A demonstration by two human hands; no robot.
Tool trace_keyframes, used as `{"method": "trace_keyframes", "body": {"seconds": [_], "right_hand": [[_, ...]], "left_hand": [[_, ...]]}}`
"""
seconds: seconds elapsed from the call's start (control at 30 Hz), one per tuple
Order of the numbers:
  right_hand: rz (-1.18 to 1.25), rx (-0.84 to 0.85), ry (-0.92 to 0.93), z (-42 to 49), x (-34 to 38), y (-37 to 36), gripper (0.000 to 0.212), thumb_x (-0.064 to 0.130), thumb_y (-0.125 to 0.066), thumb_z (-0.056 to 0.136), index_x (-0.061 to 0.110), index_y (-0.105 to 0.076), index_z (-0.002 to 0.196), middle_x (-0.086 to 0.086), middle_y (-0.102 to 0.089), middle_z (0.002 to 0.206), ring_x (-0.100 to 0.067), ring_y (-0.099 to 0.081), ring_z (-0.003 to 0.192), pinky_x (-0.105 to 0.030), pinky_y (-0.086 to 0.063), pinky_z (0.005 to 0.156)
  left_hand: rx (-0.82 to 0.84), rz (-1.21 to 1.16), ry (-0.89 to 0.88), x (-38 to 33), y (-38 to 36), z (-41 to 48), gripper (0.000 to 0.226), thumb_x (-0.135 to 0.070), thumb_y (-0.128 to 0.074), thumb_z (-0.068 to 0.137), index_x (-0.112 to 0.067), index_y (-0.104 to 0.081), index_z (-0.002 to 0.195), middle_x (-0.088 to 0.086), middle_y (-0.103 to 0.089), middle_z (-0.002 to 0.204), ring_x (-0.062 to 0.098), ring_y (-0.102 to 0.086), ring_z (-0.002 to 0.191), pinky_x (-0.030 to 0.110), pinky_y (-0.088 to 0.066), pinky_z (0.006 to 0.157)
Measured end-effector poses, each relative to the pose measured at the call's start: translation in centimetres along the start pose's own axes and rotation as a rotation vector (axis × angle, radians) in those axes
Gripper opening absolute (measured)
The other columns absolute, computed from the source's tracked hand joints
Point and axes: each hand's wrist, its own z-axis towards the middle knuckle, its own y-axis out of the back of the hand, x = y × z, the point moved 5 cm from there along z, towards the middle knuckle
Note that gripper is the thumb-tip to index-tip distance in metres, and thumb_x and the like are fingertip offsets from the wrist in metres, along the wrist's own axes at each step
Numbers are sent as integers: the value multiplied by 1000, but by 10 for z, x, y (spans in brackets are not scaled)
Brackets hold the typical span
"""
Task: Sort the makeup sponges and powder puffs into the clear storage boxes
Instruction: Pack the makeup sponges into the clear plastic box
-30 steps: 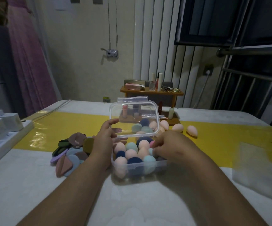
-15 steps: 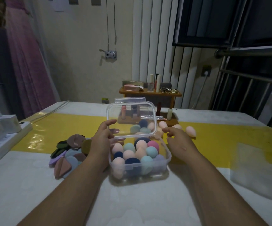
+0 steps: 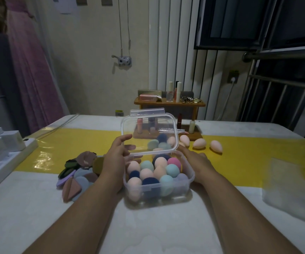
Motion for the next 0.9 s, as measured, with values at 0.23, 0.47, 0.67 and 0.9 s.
{"method": "trace_keyframes", "body": {"seconds": [0.23, 0.47, 0.67, 0.9], "right_hand": [[44, -35, -14, -4, -3, 0, 52, 67, -41, 84, 63, -32, 135, -14, -53, 133, -37, -49, 116, -43, -46, 98], [764, -288, -155, -9, -2, 22, 28, 27, -45, 99, 18, -69, 110, -3, -72, 103, -21, -65, 90, -37, -52, 79], [1133, -80, -121, -25, 24, 11, 35, 53, -36, 102, 33, -64, 98, 8, -70, 78, -16, -69, 92, -35, -54, 87], [1198, -87, -144, -27, 23, 7, 61, 69, -30, 95, 30, -64, 127, -1, -73, 103, -25, -62, 118, -46, -45, 108]], "left_hand": [[33, 53, -52, -6, -2, -4, 54, -1, -32, 89, -38, -67, 108, 13, -56, 125, 36, -59, 111, 51, -54, 92], [18, -32, -185, -23, -1, -11, 64, 1, -38, 91, -46, -39, 134, 9, -53, 131, 29, -59, 114, 48, -48, 96], [-3, -85, -37, -9, -6, -3, 33, -40, -44, 101, -27, -57, 128, 6, -63, 113, 26, -65, 97, 42, -49, 83], [-90, -101, -172, -11, -1, -3, 61, -58, -20, 102, -20, -67, 90, 5, -66, 89, 22, -61, 84, 41, -45, 80]]}}
